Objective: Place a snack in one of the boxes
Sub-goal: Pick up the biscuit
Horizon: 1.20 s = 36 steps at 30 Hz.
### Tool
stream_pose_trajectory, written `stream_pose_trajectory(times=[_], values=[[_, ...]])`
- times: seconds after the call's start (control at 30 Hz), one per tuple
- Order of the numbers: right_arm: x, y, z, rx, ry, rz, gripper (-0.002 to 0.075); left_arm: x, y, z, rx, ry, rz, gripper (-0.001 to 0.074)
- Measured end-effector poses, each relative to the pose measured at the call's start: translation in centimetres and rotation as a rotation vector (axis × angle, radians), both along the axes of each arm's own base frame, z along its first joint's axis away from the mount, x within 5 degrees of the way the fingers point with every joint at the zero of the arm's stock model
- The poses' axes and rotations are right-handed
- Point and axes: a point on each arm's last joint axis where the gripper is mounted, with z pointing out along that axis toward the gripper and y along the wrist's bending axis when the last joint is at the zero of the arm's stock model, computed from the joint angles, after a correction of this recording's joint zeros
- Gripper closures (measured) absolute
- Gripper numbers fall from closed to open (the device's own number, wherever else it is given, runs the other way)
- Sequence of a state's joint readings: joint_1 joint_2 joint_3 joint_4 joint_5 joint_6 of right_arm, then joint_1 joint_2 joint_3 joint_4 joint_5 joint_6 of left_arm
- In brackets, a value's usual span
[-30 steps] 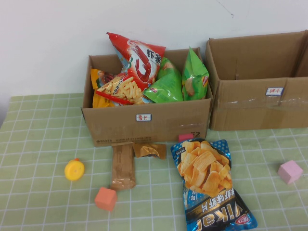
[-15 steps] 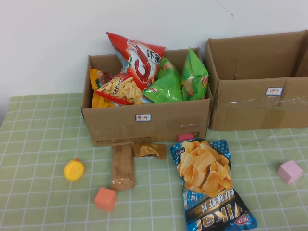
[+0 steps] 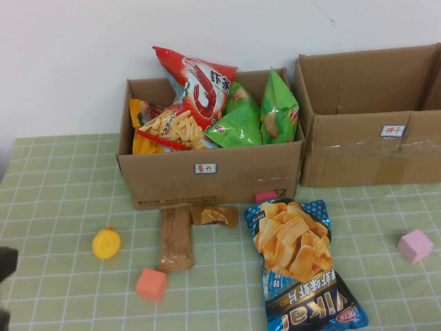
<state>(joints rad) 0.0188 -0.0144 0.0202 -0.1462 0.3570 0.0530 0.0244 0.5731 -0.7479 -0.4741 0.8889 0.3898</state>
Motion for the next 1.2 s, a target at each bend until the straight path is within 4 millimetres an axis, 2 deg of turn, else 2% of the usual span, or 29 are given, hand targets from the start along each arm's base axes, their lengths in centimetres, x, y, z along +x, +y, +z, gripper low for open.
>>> stream_pose_trajectory(times=[0.17,0.27,0.53,0.8,0.87,0.9,1.07,1.13,1.2], values=[[0.0,0.0,0.0,0.0,0.0,-0.002,0.0728,5.1,0.7,-0.1,0.216,0.207,-0.059,0.0736],[0.0,0.0,0.0,0.0,0.0,-0.002,0.0728,7.9,-0.3,-1.3,0.338,0.306,-0.125,0.0736],[0.0,0.0,0.0,0.0,0.0,-0.002,0.0728,13.1,-6.8,-4.7,0.622,0.422,-0.207,0.0736],[0.0,0.0,0.0,0.0,0.0,-0.002,0.0728,17.0,-13.1,-7.9,0.663,0.487,-0.248,0.0718],[0.0,0.0,0.0,0.0,0.0,-0.002,0.0728,17.9,-13.9,-8.8,0.649,0.515,-0.225,0.0664],[0.0,0.0,0.0,0.0,0.0,-0.002,0.0728,18.4,-14.3,-9.3,0.638,0.534,-0.215,0.0615],[0.0,0.0,0.0,-0.002,0.0,-0.002,0.0728,19.8,-15.7,-12.3,0.571,0.623,-0.128,0.0252],[0.0,0.0,0.0,-0.002,0.0,-0.002,0.0728,20.3,-15.9,-13.3,0.531,0.649,-0.105,0.0169],[0.0,0.0,0.0,-0.002,0.0,-0.002,0.0728,20.9,-15.9,-14.3,0.476,0.676,-0.088,0.0134]])
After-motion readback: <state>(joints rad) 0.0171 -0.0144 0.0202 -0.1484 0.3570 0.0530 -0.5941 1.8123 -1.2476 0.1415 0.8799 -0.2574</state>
